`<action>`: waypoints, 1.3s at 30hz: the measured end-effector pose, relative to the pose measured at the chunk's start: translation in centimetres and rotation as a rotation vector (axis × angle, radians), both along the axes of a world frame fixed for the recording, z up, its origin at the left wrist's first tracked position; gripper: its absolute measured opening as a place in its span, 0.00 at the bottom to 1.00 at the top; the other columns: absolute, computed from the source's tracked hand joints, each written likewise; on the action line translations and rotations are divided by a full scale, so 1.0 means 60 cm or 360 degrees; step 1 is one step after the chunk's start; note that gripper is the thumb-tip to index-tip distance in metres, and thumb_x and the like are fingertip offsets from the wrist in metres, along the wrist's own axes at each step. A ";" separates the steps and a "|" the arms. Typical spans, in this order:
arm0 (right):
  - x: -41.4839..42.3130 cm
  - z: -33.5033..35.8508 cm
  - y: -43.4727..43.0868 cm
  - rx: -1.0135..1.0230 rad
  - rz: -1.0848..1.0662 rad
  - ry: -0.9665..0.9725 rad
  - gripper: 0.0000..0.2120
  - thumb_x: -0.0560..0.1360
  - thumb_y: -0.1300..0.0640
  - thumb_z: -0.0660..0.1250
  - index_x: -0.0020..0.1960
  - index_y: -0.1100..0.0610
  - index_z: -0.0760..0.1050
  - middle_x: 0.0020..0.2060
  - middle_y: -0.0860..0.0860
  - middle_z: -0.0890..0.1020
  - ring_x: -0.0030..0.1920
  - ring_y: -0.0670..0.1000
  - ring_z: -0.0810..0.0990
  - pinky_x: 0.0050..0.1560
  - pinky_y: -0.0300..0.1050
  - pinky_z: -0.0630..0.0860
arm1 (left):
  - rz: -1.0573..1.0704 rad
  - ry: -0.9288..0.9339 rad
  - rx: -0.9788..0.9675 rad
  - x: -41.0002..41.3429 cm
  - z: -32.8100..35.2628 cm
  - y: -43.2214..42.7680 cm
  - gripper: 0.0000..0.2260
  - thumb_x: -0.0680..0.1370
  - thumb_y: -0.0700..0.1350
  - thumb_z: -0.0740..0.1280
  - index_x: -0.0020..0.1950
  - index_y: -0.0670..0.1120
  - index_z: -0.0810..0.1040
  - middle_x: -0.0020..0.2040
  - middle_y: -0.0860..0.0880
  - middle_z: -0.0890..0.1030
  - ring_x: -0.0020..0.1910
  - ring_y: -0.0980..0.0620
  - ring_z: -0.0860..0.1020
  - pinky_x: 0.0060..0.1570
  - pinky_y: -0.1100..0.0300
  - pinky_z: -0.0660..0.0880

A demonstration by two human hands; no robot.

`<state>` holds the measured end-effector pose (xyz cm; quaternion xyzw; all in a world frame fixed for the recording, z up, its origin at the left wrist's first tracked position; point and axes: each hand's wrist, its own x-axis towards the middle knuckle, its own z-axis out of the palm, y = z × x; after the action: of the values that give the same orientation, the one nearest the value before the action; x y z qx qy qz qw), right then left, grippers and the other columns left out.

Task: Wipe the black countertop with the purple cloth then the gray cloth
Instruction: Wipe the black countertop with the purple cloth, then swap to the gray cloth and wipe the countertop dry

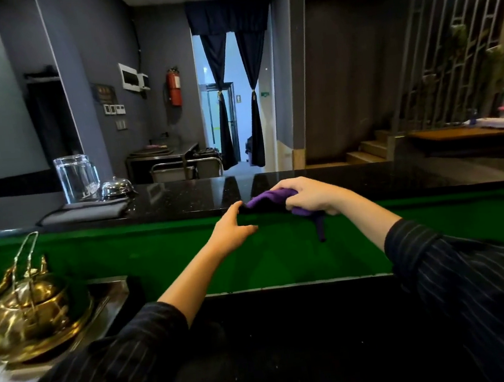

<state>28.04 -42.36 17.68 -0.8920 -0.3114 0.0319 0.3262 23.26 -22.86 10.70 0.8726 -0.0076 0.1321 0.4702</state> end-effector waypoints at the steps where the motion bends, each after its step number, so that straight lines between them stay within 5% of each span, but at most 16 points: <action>1: -0.013 0.001 0.009 -0.0011 0.0059 0.0000 0.21 0.72 0.68 0.63 0.62 0.54 0.76 0.55 0.57 0.80 0.56 0.56 0.79 0.57 0.52 0.76 | -0.0021 -0.0053 -0.0088 -0.005 -0.004 -0.002 0.31 0.72 0.40 0.72 0.73 0.48 0.65 0.69 0.45 0.72 0.68 0.46 0.70 0.66 0.55 0.68; 3: -0.037 -0.004 0.027 -0.0054 0.0161 -0.0028 0.19 0.72 0.66 0.64 0.61 0.54 0.75 0.54 0.55 0.79 0.54 0.54 0.78 0.56 0.50 0.75 | -0.0060 -0.0194 -0.0228 -0.019 -0.009 -0.001 0.21 0.70 0.39 0.74 0.61 0.52 0.75 0.59 0.46 0.79 0.60 0.48 0.77 0.62 0.50 0.73; 7: -0.070 -0.036 0.059 -0.0095 0.0142 -0.0202 0.12 0.73 0.62 0.67 0.55 0.57 0.71 0.48 0.55 0.80 0.48 0.54 0.79 0.45 0.47 0.73 | 0.0009 -0.0425 -0.0393 -0.062 -0.012 0.010 0.09 0.73 0.39 0.71 0.44 0.55 0.81 0.43 0.48 0.84 0.43 0.55 0.80 0.47 0.56 0.75; 12: -0.100 -0.074 0.089 -0.0070 0.0050 -0.0537 0.15 0.70 0.58 0.70 0.48 0.57 0.65 0.43 0.54 0.74 0.41 0.56 0.77 0.38 0.55 0.75 | 0.0138 -0.0462 -0.0451 -0.112 -0.001 0.038 0.11 0.77 0.39 0.67 0.44 0.56 0.81 0.42 0.50 0.84 0.46 0.50 0.82 0.48 0.55 0.79; 17: -0.127 -0.090 0.132 0.0057 -0.0069 -0.0815 0.12 0.72 0.63 0.66 0.48 0.57 0.63 0.39 0.52 0.73 0.35 0.55 0.74 0.30 0.49 0.69 | 0.0356 -0.0442 -0.0439 -0.146 0.013 0.086 0.10 0.77 0.39 0.67 0.42 0.55 0.79 0.41 0.49 0.82 0.41 0.51 0.80 0.39 0.56 0.76; 21: -0.132 -0.093 0.170 0.0284 -0.0174 -0.0581 0.04 0.71 0.65 0.65 0.43 0.59 0.72 0.36 0.54 0.78 0.38 0.57 0.78 0.39 0.54 0.77 | 0.0715 -0.0331 -0.0328 -0.176 0.001 0.131 0.03 0.74 0.41 0.70 0.46 0.48 0.81 0.41 0.46 0.83 0.42 0.48 0.81 0.41 0.56 0.78; 29: -0.193 -0.095 0.315 0.0273 -0.0103 -0.0112 0.06 0.71 0.60 0.68 0.43 0.54 0.71 0.42 0.55 0.81 0.38 0.59 0.83 0.43 0.58 0.82 | 0.0952 -0.0297 0.0378 -0.251 -0.011 0.159 0.07 0.71 0.44 0.72 0.44 0.41 0.83 0.38 0.48 0.80 0.40 0.51 0.78 0.39 0.61 0.69; 32: -0.225 -0.082 0.359 0.0256 -0.0001 0.0065 0.07 0.72 0.63 0.70 0.39 0.57 0.73 0.41 0.58 0.83 0.36 0.60 0.84 0.41 0.56 0.83 | 0.0822 -0.0027 0.0276 -0.278 -0.014 0.186 0.08 0.70 0.44 0.71 0.44 0.40 0.81 0.38 0.46 0.80 0.40 0.49 0.79 0.37 0.58 0.72; 34: -0.242 -0.078 0.380 0.0289 0.0066 0.0178 0.08 0.73 0.64 0.70 0.38 0.58 0.73 0.41 0.59 0.83 0.34 0.60 0.84 0.38 0.53 0.83 | 0.0650 0.0177 -0.0016 -0.303 -0.015 0.214 0.12 0.66 0.45 0.71 0.47 0.41 0.80 0.41 0.43 0.81 0.44 0.45 0.81 0.44 0.51 0.79; 36: -0.255 -0.083 0.400 0.0332 0.0158 0.0241 0.06 0.73 0.63 0.71 0.45 0.59 0.74 0.42 0.58 0.82 0.35 0.58 0.84 0.37 0.50 0.83 | 0.0513 0.0258 -0.0306 -0.328 -0.026 0.239 0.14 0.68 0.41 0.73 0.52 0.41 0.79 0.45 0.42 0.82 0.47 0.46 0.82 0.50 0.51 0.80; 39: -0.273 -0.106 0.429 0.0287 0.0365 0.0114 0.13 0.72 0.60 0.70 0.56 0.58 0.76 0.43 0.55 0.83 0.41 0.54 0.83 0.42 0.47 0.79 | 0.0639 0.0183 -0.0309 -0.355 -0.043 0.269 0.11 0.71 0.37 0.73 0.51 0.41 0.78 0.46 0.41 0.82 0.48 0.44 0.82 0.50 0.49 0.80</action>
<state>11.68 -16.64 11.35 -0.8159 -0.4011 0.0728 0.4101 1.96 -6.73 8.09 0.8133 0.2056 0.1732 0.5159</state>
